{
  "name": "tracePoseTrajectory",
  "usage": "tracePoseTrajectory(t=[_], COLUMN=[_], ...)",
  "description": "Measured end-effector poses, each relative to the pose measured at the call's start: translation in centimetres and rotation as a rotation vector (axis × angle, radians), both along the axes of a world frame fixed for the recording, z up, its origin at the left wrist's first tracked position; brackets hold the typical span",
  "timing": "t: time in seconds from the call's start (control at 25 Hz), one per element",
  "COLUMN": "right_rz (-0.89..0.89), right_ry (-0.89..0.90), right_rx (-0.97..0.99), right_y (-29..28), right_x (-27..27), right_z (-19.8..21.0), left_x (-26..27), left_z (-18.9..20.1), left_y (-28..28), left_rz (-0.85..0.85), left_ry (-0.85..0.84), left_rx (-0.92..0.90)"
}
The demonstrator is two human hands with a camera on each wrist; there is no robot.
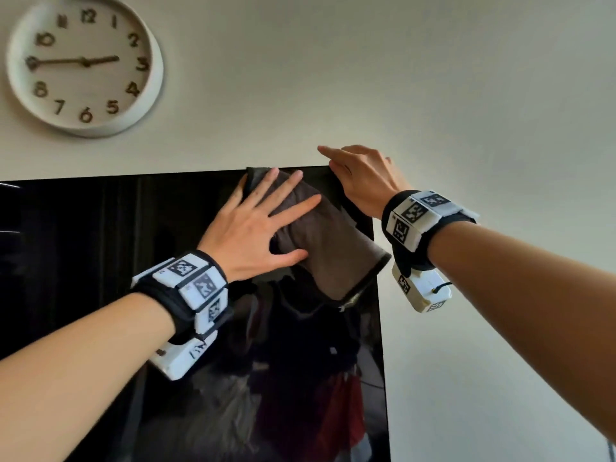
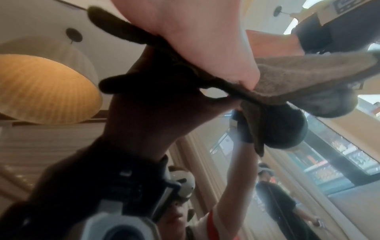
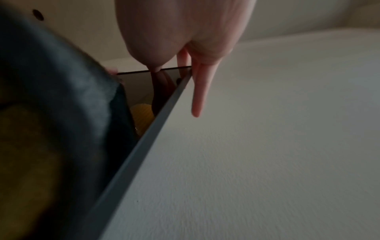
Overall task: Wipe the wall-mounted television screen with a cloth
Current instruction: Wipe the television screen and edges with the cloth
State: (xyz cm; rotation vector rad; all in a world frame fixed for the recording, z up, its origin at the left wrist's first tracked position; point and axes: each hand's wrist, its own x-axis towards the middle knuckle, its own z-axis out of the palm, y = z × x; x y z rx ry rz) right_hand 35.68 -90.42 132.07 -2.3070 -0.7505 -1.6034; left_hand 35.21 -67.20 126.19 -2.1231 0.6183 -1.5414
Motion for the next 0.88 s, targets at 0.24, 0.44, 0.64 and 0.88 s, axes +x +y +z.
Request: tracePoseTrajectory(t=[0.24,0.44,0.64,0.88], right_rz=[-0.236,-0.314,-0.365,-0.39], right_ry=[-0.137,-0.157,-0.122,-0.073], right_rx=[-0.101,-0.21,-0.154,-0.075], right_y=[2.5,5.3,6.3,7.3], right_x=[-1.3,-1.0,-1.7,-2.9], right_z=[0.2,-0.3,-1.0,-1.5], left_x=[-0.1,-0.5,-1.1,-1.4], left_z=[-0.7,-1.5,-2.6,-2.1], left_y=[0.7,5.2,8.1,13.0], left_rz=[0.006,0.028,0.045,0.069], left_ry=[0.008,0.001,0.042,0.048], left_rx=[-0.079,-0.194,-0.269,-0.302])
